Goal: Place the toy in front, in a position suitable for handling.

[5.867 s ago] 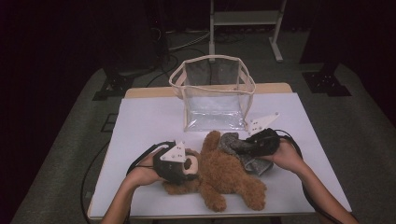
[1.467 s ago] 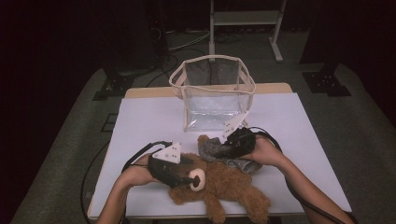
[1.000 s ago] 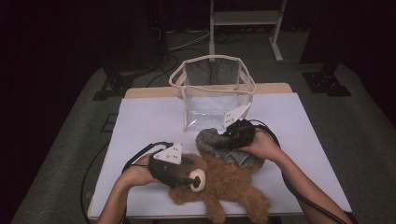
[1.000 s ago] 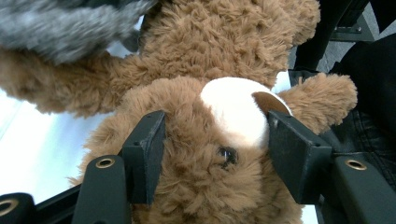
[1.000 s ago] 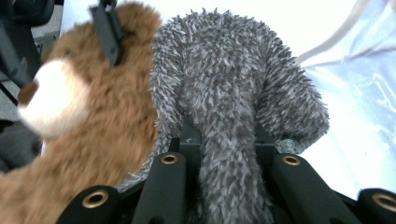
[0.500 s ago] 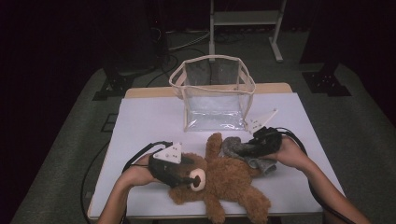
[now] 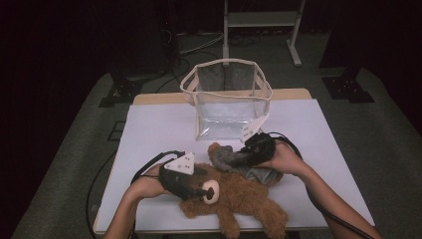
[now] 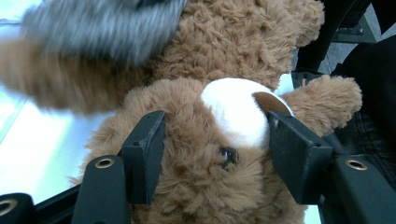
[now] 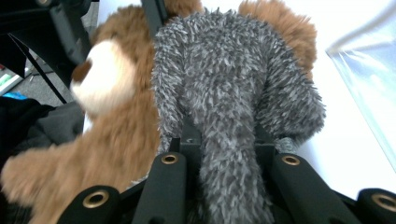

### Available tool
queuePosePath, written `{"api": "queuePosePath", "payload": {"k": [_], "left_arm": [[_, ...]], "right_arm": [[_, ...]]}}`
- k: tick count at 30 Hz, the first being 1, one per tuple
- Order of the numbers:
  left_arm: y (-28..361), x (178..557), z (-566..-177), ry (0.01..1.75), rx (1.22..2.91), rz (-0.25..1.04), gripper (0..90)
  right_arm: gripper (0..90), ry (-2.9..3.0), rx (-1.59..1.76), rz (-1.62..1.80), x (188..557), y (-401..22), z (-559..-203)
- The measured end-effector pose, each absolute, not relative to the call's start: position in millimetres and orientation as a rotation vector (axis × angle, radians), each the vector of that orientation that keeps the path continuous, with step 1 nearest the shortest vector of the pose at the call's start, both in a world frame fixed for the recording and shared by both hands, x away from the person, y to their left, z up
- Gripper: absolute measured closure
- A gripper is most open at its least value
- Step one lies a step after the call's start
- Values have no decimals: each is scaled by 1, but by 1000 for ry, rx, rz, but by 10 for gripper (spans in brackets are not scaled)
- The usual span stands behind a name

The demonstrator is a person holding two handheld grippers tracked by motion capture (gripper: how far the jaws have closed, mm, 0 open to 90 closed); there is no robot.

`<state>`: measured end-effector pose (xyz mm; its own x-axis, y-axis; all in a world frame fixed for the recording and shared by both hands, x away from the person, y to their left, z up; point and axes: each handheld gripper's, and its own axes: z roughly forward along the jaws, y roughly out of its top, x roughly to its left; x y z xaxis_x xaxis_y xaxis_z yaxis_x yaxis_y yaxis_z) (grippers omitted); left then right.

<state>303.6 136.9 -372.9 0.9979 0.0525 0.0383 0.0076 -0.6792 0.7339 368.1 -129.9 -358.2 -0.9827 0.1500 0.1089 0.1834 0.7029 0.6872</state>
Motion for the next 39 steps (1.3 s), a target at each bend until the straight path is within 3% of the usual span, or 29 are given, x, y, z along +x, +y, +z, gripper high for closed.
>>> {"api": "queuePosePath", "payload": {"k": [6,19,22,26,32,39], "left_arm": [[139,303,-373,44,2313,71,388],[138,304,-374,42,2306,70,387],[136,304,-374,38,2312,71,388],[136,305,-374,41,2315,79,387],[134,304,-373,35,2322,85,388],[135,302,-373,35,2319,89,387]], "right_arm": [[734,-2863,-246,-1105,374,-106,-370],[734,-2824,-553,-1181,363,-203,-381],[734,-2836,-532,-1211,357,-205,-376],[734,-2840,-441,-1254,349,-195,-362],[734,-2856,-238,-1283,339,-140,-341],[734,-2906,-232,-1151,362,-105,-356]]}}
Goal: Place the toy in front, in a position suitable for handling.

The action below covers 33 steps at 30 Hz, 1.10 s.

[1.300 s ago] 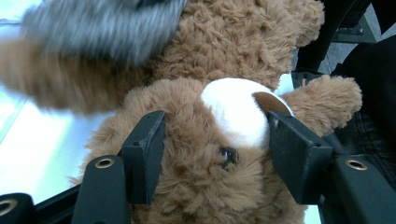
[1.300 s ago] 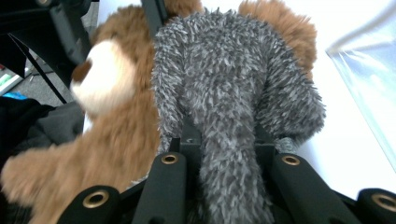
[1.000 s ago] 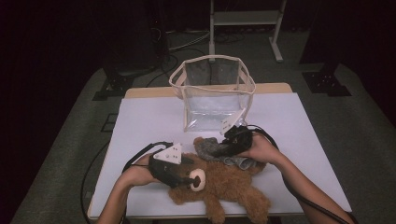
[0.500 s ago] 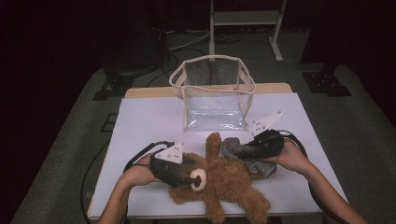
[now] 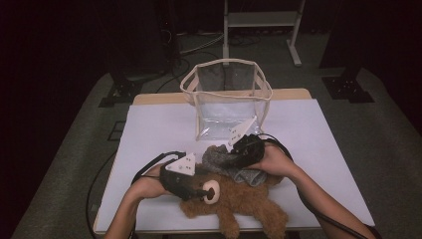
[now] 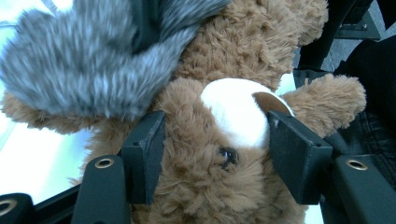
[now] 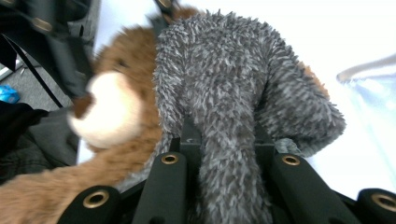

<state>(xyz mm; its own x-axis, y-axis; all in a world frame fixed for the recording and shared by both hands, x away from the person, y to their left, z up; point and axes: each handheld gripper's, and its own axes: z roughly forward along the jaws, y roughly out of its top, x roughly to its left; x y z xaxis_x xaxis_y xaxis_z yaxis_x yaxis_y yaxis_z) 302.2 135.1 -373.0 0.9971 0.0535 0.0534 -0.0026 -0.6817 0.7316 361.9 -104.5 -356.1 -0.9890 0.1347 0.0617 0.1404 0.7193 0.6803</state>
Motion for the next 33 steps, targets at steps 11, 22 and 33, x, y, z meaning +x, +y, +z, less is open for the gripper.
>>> {"api": "queuePosePath", "payload": {"k": [11,22,33], "left_arm": [[136,304,-373,48,2309,95,386],[135,311,-372,89,2295,124,385],[156,313,-359,164,2272,216,375]], "right_arm": [[735,-2889,-428,-1138,365,-165,-368],[733,-2850,-425,-1291,324,-205,-355],[736,-2865,-426,-1276,336,-193,-369]]}}
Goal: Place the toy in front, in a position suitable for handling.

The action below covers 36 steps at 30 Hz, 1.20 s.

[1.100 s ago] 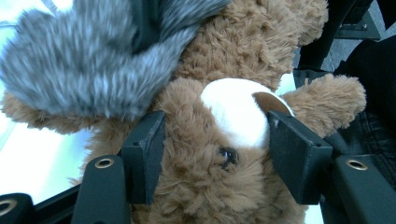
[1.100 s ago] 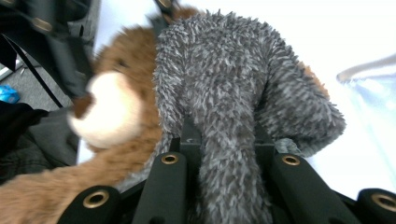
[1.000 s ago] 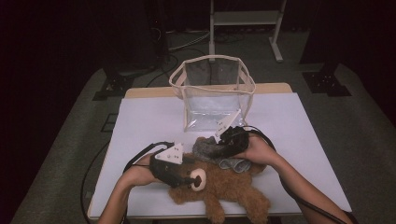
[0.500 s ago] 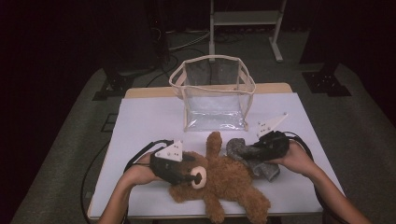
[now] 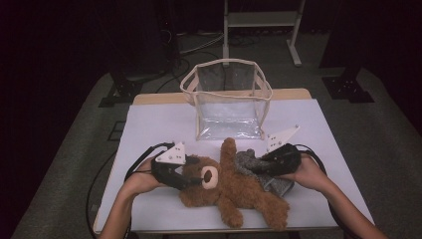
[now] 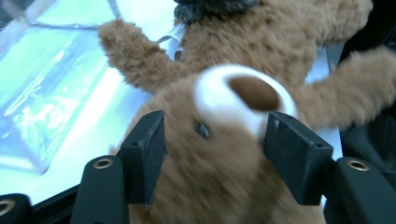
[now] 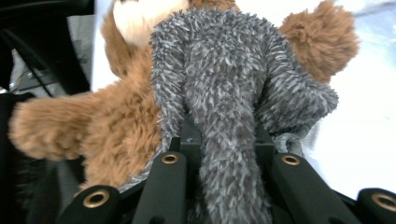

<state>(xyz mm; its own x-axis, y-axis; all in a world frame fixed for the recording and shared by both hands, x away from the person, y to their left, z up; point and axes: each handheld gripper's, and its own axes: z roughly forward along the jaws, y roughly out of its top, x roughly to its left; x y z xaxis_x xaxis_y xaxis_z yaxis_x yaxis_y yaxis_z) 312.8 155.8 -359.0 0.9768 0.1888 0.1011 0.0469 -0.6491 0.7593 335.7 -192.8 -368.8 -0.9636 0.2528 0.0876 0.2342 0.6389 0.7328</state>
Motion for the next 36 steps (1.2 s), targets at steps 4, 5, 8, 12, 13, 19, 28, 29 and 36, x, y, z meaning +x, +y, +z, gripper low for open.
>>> {"api": "queuePosePath", "payload": {"k": [4,5,8,12,13,19,28,29,36], "left_arm": [[167,311,-368,205,2332,202,361],[167,311,-368,205,2332,202,361],[165,316,-383,231,2320,161,382],[161,315,-387,233,2310,139,400],[161,315,-387,233,2310,139,404],[155,313,-388,232,2309,163,412],[148,312,-390,221,2294,161,423],[148,312,-390,221,2294,161,423],[127,313,-390,231,2276,147,424]], "right_arm": [[735,2811,487,1258,347,-200,-373],[735,2811,487,1258,347,-200,-373],[736,2804,524,1244,353,-203,-375],[735,2767,434,1222,338,-197,-363],[735,2767,434,1222,338,-197,-363],[735,2751,305,1291,296,-187,-357],[742,2722,350,1235,272,-202,-376],[742,2717,358,1222,275,-203,-375],[743,2707,431,1148,303,-221,-372]]}}
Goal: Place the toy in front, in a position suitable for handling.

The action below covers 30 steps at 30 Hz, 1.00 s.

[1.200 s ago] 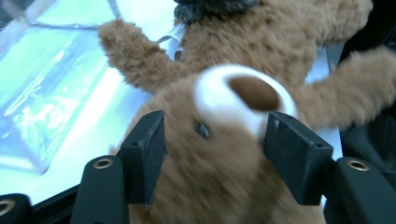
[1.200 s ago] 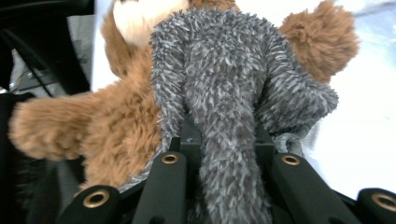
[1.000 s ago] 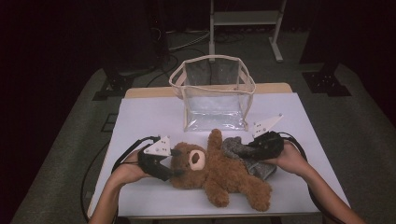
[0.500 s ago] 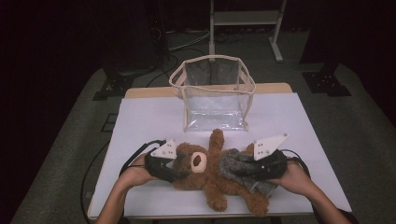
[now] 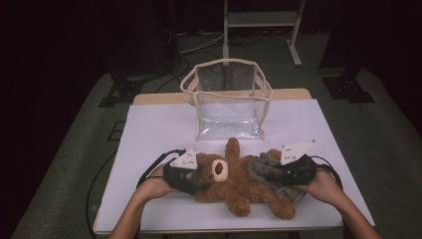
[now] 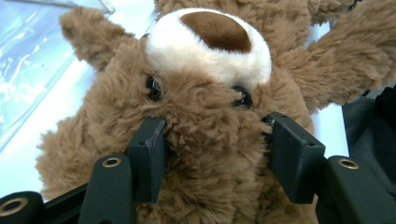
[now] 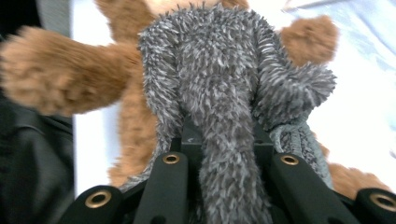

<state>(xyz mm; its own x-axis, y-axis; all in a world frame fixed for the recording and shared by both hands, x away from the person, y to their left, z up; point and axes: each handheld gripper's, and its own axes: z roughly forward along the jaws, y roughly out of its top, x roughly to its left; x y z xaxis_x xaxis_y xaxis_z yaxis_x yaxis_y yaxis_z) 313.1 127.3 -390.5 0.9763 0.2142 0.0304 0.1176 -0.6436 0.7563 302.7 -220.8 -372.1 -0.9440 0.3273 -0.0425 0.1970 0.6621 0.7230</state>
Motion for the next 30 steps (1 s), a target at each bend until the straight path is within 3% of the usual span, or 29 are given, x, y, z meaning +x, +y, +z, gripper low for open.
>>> {"api": "queuePosePath", "payload": {"k": [7,15,30], "left_arm": [[101,311,-392,226,2261,143,424],[68,308,-391,171,2275,151,423],[89,306,-391,147,2284,160,419]], "right_arm": [[741,2689,441,1109,307,-230,-364],[741,2705,293,1173,295,-192,-353],[753,2729,346,1137,303,-209,-370]]}}
